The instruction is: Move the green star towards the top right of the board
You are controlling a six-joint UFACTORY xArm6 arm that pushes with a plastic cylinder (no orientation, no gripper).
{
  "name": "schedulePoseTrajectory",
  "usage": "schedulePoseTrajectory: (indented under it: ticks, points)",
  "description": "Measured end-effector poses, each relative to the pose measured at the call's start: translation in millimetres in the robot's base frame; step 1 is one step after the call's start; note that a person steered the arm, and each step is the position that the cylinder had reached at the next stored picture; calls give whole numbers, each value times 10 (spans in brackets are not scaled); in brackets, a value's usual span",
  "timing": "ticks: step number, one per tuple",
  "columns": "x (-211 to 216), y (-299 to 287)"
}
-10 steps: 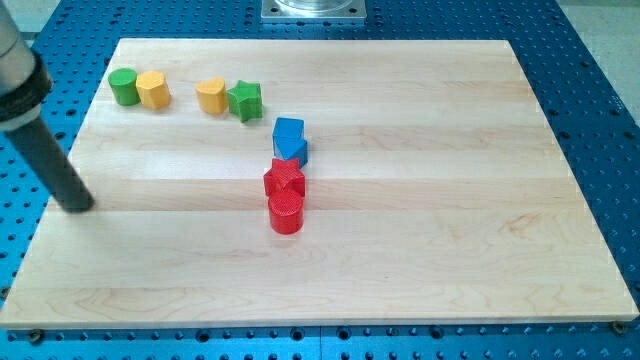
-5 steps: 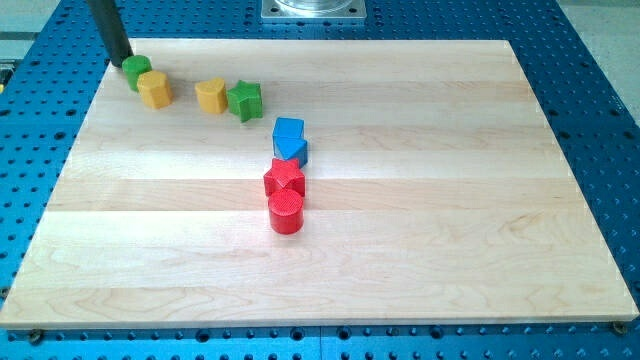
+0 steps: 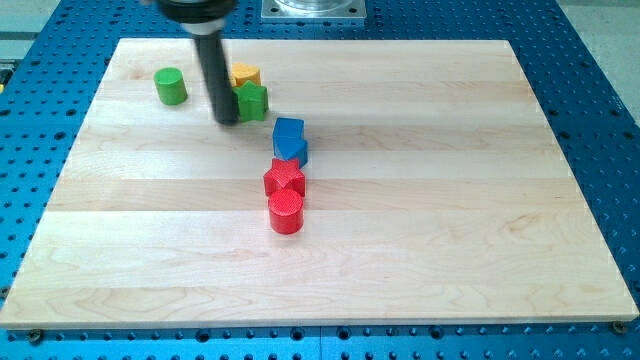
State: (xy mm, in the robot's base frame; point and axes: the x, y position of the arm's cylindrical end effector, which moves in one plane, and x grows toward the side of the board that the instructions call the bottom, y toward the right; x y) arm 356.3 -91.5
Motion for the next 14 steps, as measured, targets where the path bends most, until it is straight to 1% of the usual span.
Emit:
schedulePoseTrajectory:
  ticks: [1,5,6,7,8,9,10,11,12,13,14]
  points:
    - [0,89]
    - [-26,149]
    - [-168,191]
    - [-244,500]
    - [-359,1152]
    - [-359,1369]
    - [-186,885]
    - [-345,696]
    - [-407,664]
    - [-240,278]
    - [110,-457]
